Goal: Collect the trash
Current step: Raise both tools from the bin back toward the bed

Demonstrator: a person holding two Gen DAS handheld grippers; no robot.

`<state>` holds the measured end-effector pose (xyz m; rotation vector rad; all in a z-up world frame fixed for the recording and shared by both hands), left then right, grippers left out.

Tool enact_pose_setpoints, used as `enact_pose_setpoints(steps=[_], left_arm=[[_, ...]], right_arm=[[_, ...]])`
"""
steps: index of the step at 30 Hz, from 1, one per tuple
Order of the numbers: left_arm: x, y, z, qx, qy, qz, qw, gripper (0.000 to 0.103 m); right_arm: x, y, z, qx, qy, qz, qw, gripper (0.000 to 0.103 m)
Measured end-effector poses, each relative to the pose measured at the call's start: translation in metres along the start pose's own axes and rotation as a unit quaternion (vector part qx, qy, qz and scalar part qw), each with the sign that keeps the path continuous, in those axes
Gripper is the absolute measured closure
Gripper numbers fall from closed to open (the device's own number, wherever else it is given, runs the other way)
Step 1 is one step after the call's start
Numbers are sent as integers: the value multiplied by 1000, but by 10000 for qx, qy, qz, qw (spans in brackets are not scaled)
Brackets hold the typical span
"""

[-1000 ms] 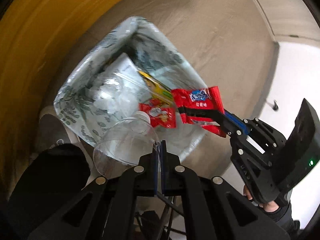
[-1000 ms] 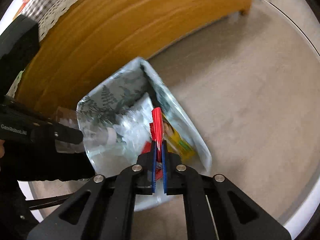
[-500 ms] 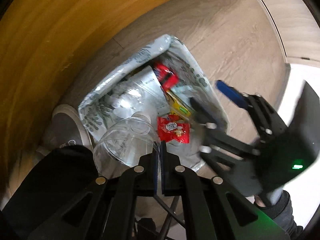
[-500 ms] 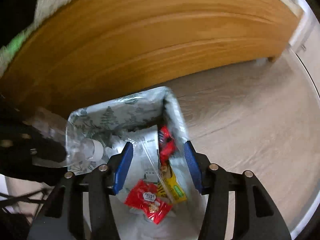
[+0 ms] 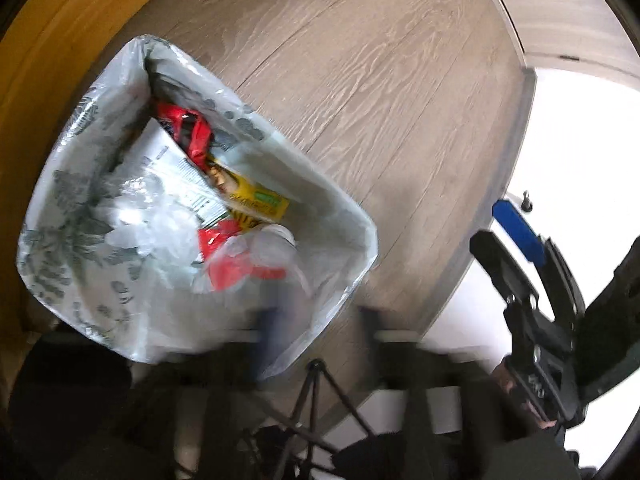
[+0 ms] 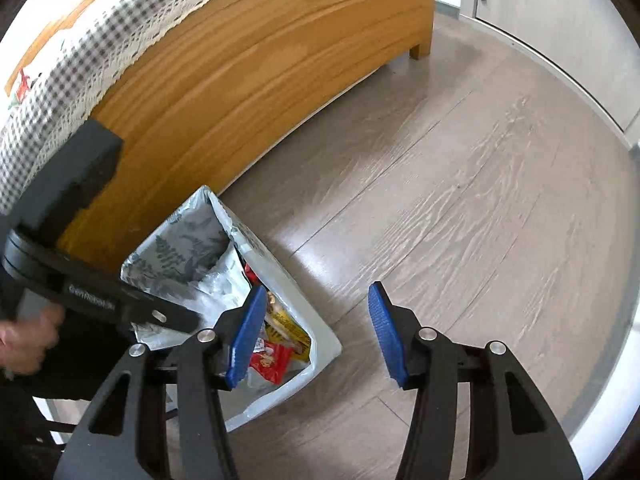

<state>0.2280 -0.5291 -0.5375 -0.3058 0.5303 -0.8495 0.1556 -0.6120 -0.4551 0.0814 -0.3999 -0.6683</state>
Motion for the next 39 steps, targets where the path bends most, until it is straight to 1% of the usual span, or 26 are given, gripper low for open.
enact_pose_setpoints(steps=[2, 4, 5, 8, 15, 16, 19, 22, 23, 25, 27, 28, 31, 34, 35, 36, 39], left_arm=[[0, -1, 3, -163, -81, 62, 9998, 35], [0, 0, 10, -175, -117, 83, 9997, 29], [0, 1, 15, -114, -196, 90, 9997, 27], [0, 8, 32, 10, -395, 122, 9991, 27], [-9, 16, 66, 280, -568, 110, 9979, 27], [-12, 18, 73, 374, -620, 84, 9973, 27], [-25, 23, 100, 820, -943, -51, 9921, 27], [-38, 31, 125, 1031, -1223, -115, 9871, 27], [-43, 34, 138, 1023, -1382, -147, 9850, 27], [-50, 37, 163, 863, -1674, -131, 9820, 27], [-57, 42, 188, 650, -1956, -74, 9785, 27], [-63, 48, 206, 571, -2154, -46, 9748, 26], [-78, 61, 242, 525, -2567, -34, 9651, 25], [-94, 83, 283, 535, -3029, 124, 9514, 24], [-99, 93, 297, 544, -3212, 219, 9452, 22], [-104, 105, 314, 603, -3423, 355, 9370, 20], [-112, 131, 349, 965, -3947, 708, 9110, 18]], right_arm=[[2, 4, -4, 10, 41, 77, 10000, 51], [4, 11, -5, 4, 65, 166, 9998, 51], [5, 14, -6, 30, 85, 206, 9997, 51], [3, 27, -6, 63, 116, 362, 9993, 51], [-5, 43, -9, 32, 341, 610, 9975, 51], [-6, 45, -8, 16, 374, 648, 9972, 51], [-4, 52, -6, -82, 458, 784, 9958, 51], [3, 62, -5, -212, 505, 906, 9944, 51], [7, 66, -4, -247, 475, 950, 9940, 51], [18, 79, 4, -292, 356, 1100, 9929, 51], [29, 88, 12, -353, 230, 1221, 9916, 46], [39, 98, 19, -370, 104, 1304, 9907, 46], [62, 118, 35, -379, -164, 1440, 9887, 46], [84, 143, 51, -373, -430, 1611, 9853, 46], [90, 150, 54, -370, -486, 1662, 9842, 46], [97, 158, 57, -369, -551, 1720, 9829, 46], [117, 185, 68, -347, -770, 1863, 9789, 46]])
Point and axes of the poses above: each gripper's, at about its wrist camera, not at the fingertips, and z roughly against the way its jaws point, y to its left, x to its top, the point moved 4 cm from there along -z, roughly the way its jaws point, and after that the axes turned 2 degrees about z, right-handed, at the moved point
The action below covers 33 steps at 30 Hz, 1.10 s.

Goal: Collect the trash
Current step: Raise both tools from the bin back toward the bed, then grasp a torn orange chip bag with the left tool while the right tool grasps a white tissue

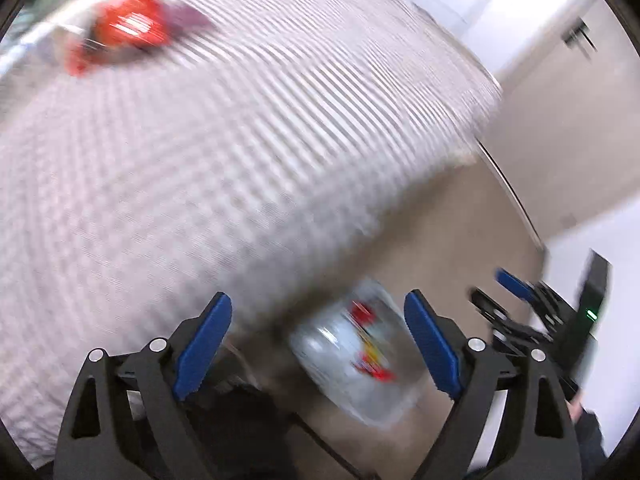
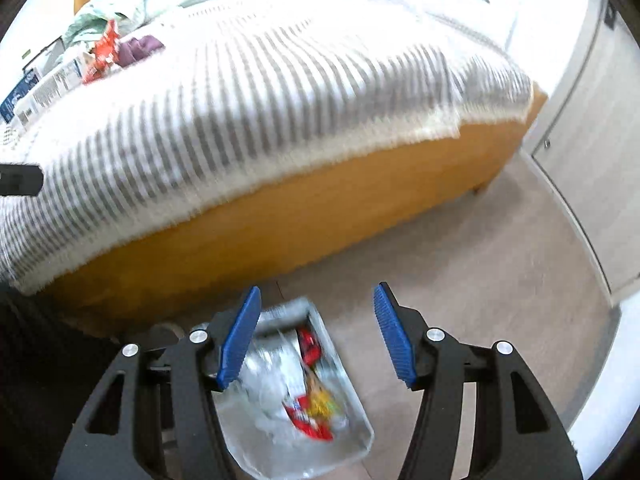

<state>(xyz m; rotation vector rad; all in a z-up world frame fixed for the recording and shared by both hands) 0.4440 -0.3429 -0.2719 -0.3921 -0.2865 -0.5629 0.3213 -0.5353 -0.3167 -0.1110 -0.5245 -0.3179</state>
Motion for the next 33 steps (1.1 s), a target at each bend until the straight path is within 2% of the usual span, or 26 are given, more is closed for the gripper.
enact_pose_setpoints(steps=[2, 4, 5, 9, 11, 13, 15, 16, 17, 18, 20, 21, 24, 28, 30, 33], left_arm=[[20, 23, 15, 349, -493, 172, 9980, 15], [42, 43, 24, 776, -951, 503, 9912, 11], [55, 53, 27, 1018, -1187, 697, 9852, 11], [116, 69, 26, 1574, -1894, 1078, 9632, 10], [146, 74, 16, 1926, -2020, 1244, 9522, 10], [173, 84, 7, 2104, -2120, 1374, 9444, 10], [200, 95, -8, 2362, -2036, 1573, 9370, 11], [205, 98, -11, 2389, -2021, 1644, 9355, 12], [209, 102, -15, 2363, -2005, 1713, 9352, 19], [211, 106, -15, 2270, -2012, 1735, 9370, 46], [200, 116, -5, 2100, -2156, 1767, 9371, 75], [192, 119, -1, 2002, -2182, 1788, 9383, 82], [155, 131, 33, 1556, -2445, 1767, 9406, 87], [110, 152, 92, 1065, -3004, 1304, 9388, 90], [97, 171, 116, 922, -3322, 1239, 9305, 91], [85, 198, 147, 1022, -3763, 1171, 9134, 91]], right_arm=[[19, 13, 4, 59, -152, 47, 9999, 43], [36, 26, 9, 129, -329, 99, 9993, 41], [42, 30, 10, 164, -382, 121, 9991, 41], [66, 48, 12, 311, -585, 198, 9976, 41], [77, 56, 13, 370, -679, 263, 9967, 41], [85, 61, 11, 435, -703, 327, 9960, 41], [92, 65, 9, 453, -705, 406, 9957, 41], [96, 67, 5, 459, -687, 462, 9955, 41], [97, 68, 4, 457, -673, 489, 9955, 41], [98, 69, 2, 460, -653, 519, 9954, 41], [100, 73, -4, 458, -617, 581, 9953, 41], [102, 74, -7, 461, -607, 585, 9954, 41], [114, 84, -17, 587, -588, 593, 9948, 41], [154, 116, -22, 807, -846, 856, 9894, 41], [184, 138, -19, 992, -1082, 1003, 9841, 41], [245, 180, -15, 1356, -1388, 1133, 9744, 41]])
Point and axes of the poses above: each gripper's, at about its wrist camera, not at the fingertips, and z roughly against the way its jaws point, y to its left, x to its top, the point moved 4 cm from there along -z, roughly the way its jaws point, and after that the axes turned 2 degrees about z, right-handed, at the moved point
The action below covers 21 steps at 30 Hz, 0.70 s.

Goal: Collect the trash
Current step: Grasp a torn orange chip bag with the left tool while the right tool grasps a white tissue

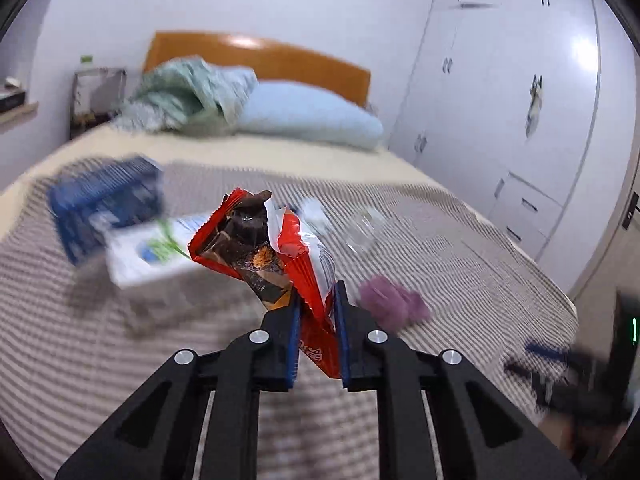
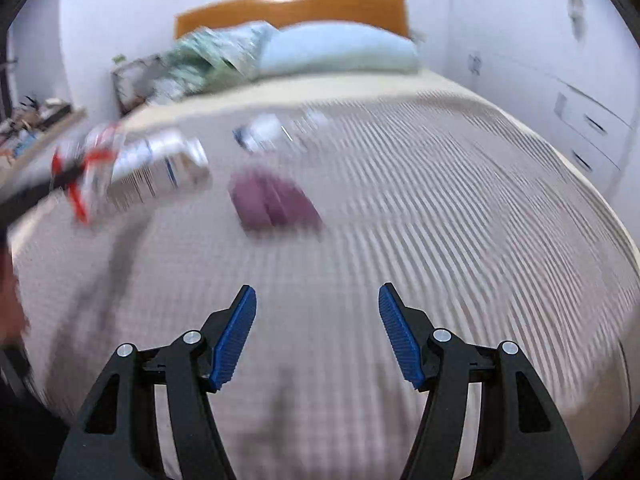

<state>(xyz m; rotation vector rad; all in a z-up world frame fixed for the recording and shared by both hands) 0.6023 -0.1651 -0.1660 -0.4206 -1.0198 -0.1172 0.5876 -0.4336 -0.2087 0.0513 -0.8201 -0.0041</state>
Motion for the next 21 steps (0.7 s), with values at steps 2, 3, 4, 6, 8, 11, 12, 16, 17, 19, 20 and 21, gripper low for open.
enact_pose_setpoints(steps=[2, 3, 4, 6, 8, 11, 12, 16, 17, 19, 20, 21], left_arm=[[4, 18, -2, -105, -152, 146, 9997, 91], [4, 25, 0, -175, -205, 206, 9994, 91], [2, 32, -2, -191, -204, 217, 9994, 91], [-2, 51, -8, -213, -74, 430, 9988, 91], [-5, 64, -11, -139, -60, 531, 9985, 91], [-4, 78, -12, -1, -99, 546, 9985, 91], [-4, 81, -12, -17, -92, 597, 9982, 91], [-3, 90, -9, -56, -59, 652, 9978, 91], [-2, 93, -12, -54, -52, 679, 9977, 91], [-2, 98, -11, -81, -27, 767, 9970, 91], [1, 101, -13, -85, -12, 797, 9968, 91], [1, 103, -14, -71, -3, 807, 9967, 91]], right_arm=[[51, 20, -27, 213, -88, 163, 9996, 41], [72, 31, -40, 259, -89, 292, 9992, 41], [103, 47, -65, 272, -72, 547, 9981, 41], [135, 63, -101, 194, 18, 822, 9964, 41], [168, 83, -158, 179, 334, 970, 9946, 41], [194, 103, -245, -45, 909, 1202, 9886, 41], [197, 106, -265, -124, 1067, 1208, 9868, 43], [186, 105, -342, -460, 1860, 1172, 9744, 75], [184, 103, -347, -430, 1921, 1077, 9745, 77], [187, 100, -344, -398, 1779, 829, 9797, 97], [188, 98, -340, -362, 1713, 744, 9817, 97], [189, 97, -335, -327, 1660, 707, 9830, 97]])
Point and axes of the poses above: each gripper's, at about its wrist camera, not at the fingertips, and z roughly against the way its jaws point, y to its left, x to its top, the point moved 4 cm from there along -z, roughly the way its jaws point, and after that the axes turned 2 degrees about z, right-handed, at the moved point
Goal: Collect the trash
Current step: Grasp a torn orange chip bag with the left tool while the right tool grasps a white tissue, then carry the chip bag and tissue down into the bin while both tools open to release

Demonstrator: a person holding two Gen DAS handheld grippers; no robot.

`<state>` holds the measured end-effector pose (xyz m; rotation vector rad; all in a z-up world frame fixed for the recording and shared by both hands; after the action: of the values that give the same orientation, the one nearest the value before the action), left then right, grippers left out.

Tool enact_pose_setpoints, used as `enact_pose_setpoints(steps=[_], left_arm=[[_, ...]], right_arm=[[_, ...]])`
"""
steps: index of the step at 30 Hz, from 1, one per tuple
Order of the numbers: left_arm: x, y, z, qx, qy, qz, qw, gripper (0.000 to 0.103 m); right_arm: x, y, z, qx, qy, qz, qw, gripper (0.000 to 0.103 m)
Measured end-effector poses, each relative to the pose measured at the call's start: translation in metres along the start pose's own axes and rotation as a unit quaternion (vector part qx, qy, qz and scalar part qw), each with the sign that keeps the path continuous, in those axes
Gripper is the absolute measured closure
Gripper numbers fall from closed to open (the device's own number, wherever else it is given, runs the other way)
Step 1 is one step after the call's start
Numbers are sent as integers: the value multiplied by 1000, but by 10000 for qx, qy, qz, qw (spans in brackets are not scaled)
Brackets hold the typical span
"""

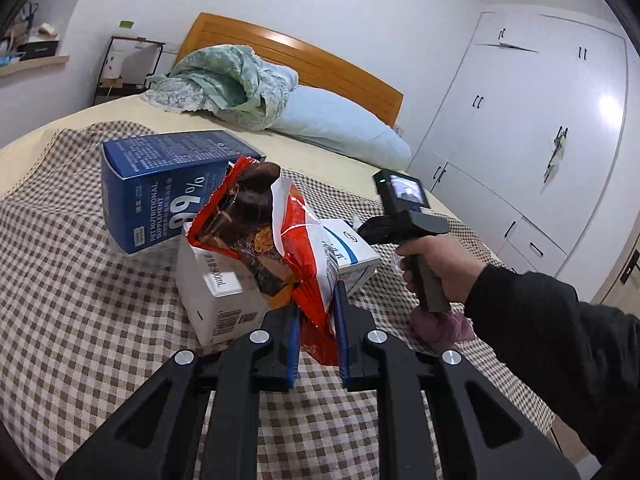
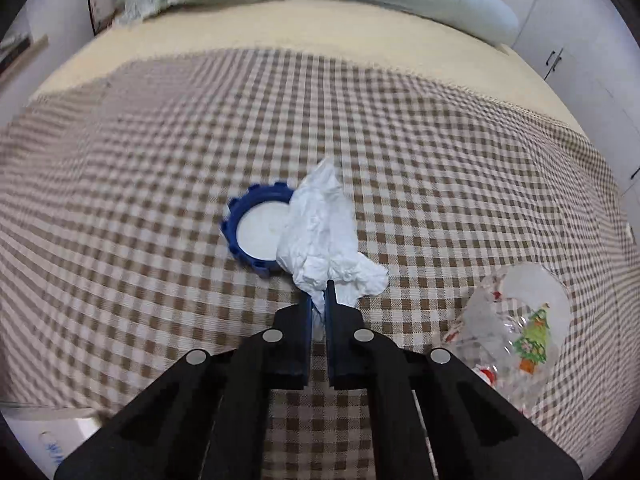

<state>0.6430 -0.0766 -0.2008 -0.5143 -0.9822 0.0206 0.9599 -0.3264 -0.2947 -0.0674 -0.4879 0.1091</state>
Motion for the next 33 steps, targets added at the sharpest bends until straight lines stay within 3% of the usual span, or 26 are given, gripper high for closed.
enact_pose_setpoints(steps=[5, 9, 14, 22, 24, 28, 31, 33], left_arm=[[0, -1, -5, 33, 18, -10, 10000, 91], [1, -14, 4, 35, -38, -82, 10000, 91], [2, -44, 31, 100, -77, -366, 9992, 91], [-21, -120, 106, -269, 165, -1027, 9942, 91], [-41, -143, 119, -616, 504, -1292, 9884, 91], [-109, -183, 134, -1556, 1684, -1496, 9618, 91], [-155, -205, 138, -1678, 2180, -1736, 9456, 91], [-192, -221, 135, -1787, 2686, -1884, 9276, 91]], right_arm=[[-15, -8, 37, -76, -165, -53, 9998, 98], [-43, -15, 97, 263, -513, -450, 9973, 98], [-116, -19, 195, 949, -891, -738, 9887, 98], [-252, -26, 298, 911, -1138, -609, 9874, 98], [-285, -31, 309, 778, -1161, -537, 9887, 98], [-361, -40, 317, 487, -1021, -553, 9920, 97], [-427, -59, 319, 374, -793, -853, 9925, 97], [-466, -71, 317, 305, -631, -1127, 9912, 97]])
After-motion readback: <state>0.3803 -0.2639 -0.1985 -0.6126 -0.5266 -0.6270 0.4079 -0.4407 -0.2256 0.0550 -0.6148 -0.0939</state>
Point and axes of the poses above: each gripper's, at about its wrist camera, not at the fingertips, and z roughly against the way its jaws point, y to its left, x to its top, the point moved 4 cm from there along -z, roughly the way its jaws point, and after that the axes turned 2 degrees about z, right-handed, at the moved point
